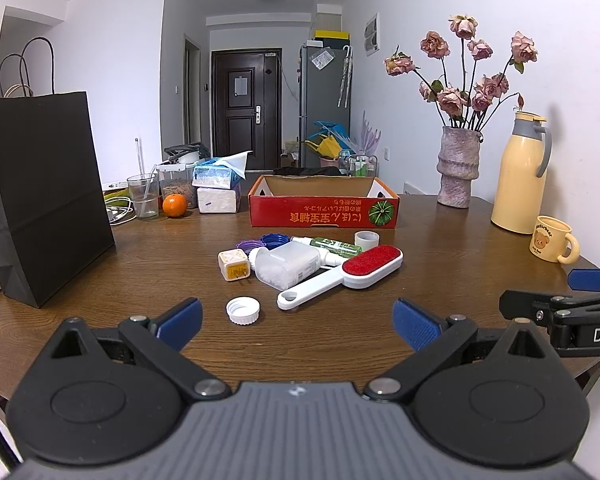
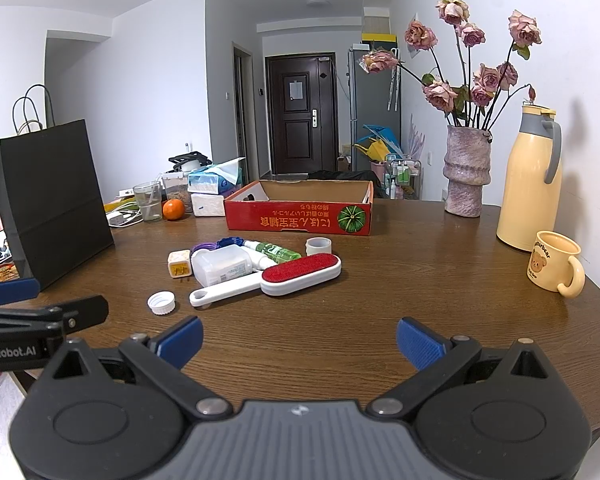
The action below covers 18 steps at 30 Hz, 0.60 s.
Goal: Organize rigid objects
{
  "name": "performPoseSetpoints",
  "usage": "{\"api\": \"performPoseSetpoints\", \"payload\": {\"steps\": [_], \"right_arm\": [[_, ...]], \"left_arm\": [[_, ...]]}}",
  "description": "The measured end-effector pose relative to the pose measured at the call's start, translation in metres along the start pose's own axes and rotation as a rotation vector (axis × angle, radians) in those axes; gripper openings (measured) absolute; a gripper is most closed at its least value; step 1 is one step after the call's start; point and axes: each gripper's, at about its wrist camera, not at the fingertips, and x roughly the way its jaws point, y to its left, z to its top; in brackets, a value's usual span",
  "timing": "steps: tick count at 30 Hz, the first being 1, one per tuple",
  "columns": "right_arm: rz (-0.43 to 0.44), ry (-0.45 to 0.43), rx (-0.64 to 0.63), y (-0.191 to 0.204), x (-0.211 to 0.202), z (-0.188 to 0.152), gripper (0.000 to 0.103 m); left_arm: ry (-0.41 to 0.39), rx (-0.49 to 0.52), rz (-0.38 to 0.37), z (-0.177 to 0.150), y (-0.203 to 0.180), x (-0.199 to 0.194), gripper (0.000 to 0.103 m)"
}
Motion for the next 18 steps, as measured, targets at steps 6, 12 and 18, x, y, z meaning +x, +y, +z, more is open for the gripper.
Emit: {"api": "performPoseSetpoints", "payload": {"steps": [6,12,18], "right_arm": [[0.0,0.0,0.0,-0.0001,0.0,0.0001,0.103],[-0.001,-0.001,0.0,-0.0002,-0.0001,0.0,0.103],[-0.001,-0.001,0.0,-0.0006,-0.0001,0.0002,0.103]], "left_arm": [[0.0,0.0,0.0,0.0,0.0002,0.0001,0.103],[-0.001,-0.001,0.0,0.0,0.0005,0.0002,0.103],[-0.001,-0.001,0.001,0.0004,0.0015,-0.001,0.103]]}}
